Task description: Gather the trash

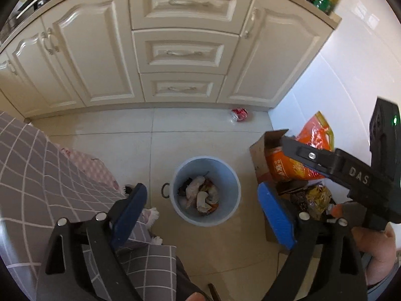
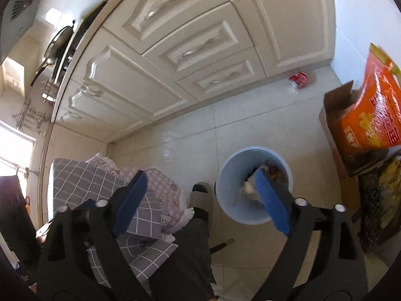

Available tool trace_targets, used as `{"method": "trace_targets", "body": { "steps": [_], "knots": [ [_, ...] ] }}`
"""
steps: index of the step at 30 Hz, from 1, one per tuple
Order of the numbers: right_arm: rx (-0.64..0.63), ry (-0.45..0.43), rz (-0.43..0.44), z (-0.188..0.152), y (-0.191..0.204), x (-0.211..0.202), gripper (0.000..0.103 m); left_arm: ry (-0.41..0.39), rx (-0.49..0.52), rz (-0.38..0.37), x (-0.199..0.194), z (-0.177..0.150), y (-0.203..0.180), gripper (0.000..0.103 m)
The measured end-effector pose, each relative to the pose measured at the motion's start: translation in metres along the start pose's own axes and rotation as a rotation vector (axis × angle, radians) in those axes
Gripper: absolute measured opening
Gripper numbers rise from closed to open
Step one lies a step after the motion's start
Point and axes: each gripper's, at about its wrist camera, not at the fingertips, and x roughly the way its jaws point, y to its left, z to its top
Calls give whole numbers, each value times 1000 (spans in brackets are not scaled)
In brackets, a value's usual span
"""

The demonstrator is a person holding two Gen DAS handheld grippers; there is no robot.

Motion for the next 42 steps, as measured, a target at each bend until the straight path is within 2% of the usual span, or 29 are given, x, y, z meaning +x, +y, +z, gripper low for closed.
{"method": "trace_targets", "body": {
  "steps": [3, 10, 21, 26, 34, 42],
  "knots": [
    [-16, -13, -29, -2, 5, -6, 97, -34, -18, 12, -13, 0, 6, 91],
    [-40, -38, -32, -6, 22, -20, 97, -113, -11, 25, -52, -2, 6, 93],
    [-111, -102, 10, -11, 74, -62, 97, -263, -8, 48, -137, -16, 18, 93],
    [-170, -135, 43, -16, 107, -82, 97, -346, -23, 81, -182, -26, 33, 93],
    [-303, -192, 133, -34, 187, -119, 97, -475, -90, 207, -261, -54, 75, 94],
    [-490, -220, 213, -76, 286, -148, 97, -581, -196, 361, -334, -96, 125, 97]
  ]
}}
